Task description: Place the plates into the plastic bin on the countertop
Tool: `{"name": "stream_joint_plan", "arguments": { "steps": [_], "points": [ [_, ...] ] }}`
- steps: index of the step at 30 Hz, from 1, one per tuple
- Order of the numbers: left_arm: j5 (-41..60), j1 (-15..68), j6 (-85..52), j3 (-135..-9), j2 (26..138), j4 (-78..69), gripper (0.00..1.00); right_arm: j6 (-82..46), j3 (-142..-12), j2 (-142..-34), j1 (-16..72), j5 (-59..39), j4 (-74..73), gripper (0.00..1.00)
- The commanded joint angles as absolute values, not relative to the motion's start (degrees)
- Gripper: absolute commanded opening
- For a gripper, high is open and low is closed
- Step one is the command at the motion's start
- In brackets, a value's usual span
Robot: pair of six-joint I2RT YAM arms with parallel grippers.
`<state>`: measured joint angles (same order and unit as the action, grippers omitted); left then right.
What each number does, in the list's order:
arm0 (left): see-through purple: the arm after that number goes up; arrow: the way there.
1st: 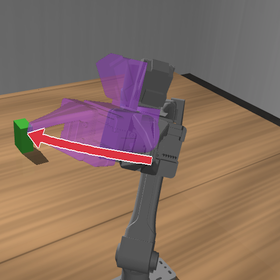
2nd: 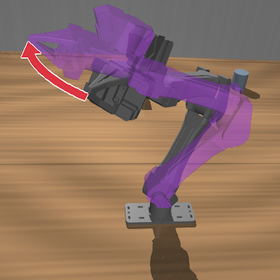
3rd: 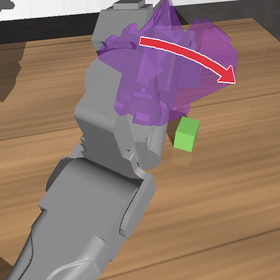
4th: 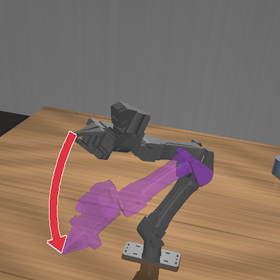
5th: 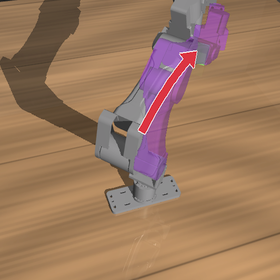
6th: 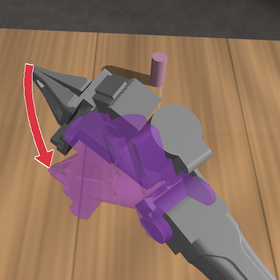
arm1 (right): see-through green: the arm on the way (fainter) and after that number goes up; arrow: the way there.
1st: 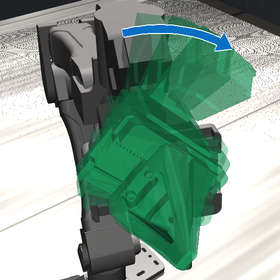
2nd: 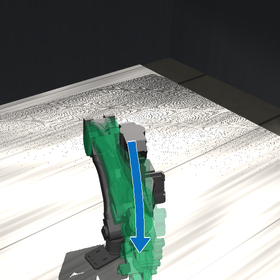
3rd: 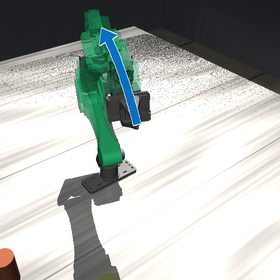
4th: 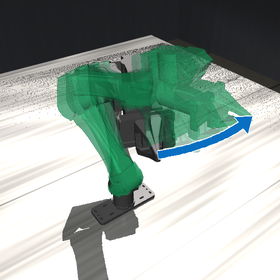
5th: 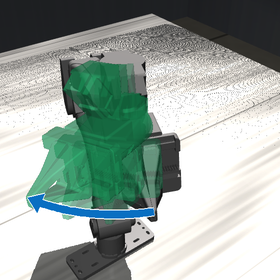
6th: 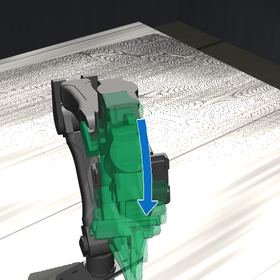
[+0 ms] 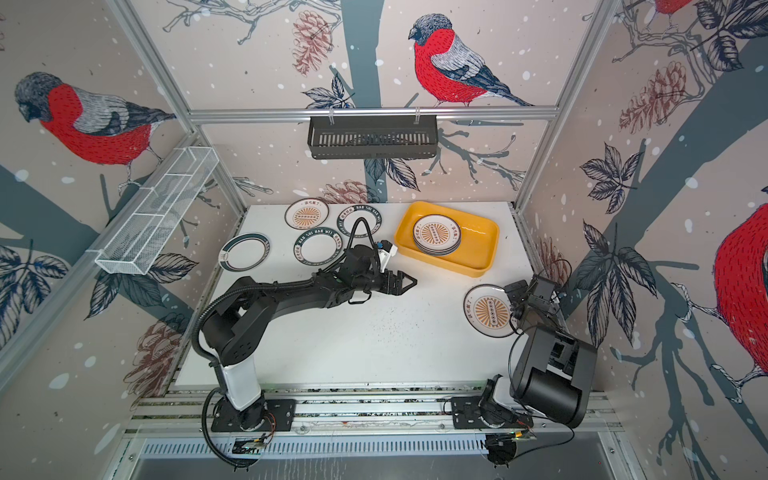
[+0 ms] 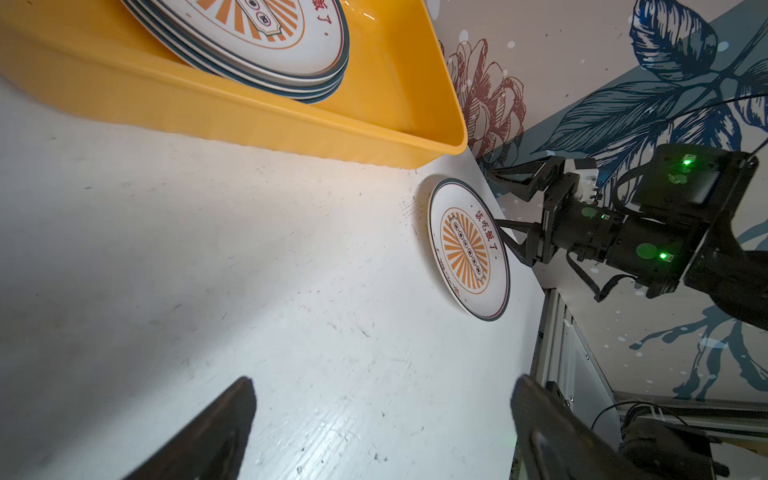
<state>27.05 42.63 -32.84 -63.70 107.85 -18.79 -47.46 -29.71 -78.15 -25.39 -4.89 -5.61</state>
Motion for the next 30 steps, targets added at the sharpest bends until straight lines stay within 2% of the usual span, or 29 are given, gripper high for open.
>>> {"name": "stream_joint_plan", "arguments": {
  "steps": [1,15,30],
  "points": [
    [29.1,42.8,-33.4,-65.0,109.6,-21.6,0.96,-44.6,-29.8,-76.9,-23.5,-6.1,-4.5,0.95],
    [30.5,42.8,-35.4,-69.1,115.6,-21.9,0.96,-40.7,-28.6,-78.8,-16.1,-11.2,-8.4,0.95],
    [30.7,43.5,-39.2,-71.8,121.2,-20.7,0.92,-40.5,-25.4,-75.5,-6.9,-13.6,-12.0,0.95]
  ]
}}
